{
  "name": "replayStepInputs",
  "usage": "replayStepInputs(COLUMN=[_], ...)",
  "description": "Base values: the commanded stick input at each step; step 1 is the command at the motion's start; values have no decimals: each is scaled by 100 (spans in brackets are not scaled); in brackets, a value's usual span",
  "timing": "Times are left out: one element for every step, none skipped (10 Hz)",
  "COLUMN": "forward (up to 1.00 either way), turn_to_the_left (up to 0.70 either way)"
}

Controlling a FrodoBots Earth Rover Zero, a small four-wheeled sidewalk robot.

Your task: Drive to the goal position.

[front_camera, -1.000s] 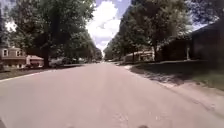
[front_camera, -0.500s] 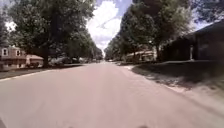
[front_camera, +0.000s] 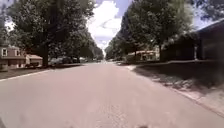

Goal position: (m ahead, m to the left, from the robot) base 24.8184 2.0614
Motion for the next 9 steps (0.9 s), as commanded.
replayStepInputs(forward=[70,70,70,70,70,70,70,70,70], turn_to_the_left=[0,0,0,0,0,0,0,0,0])
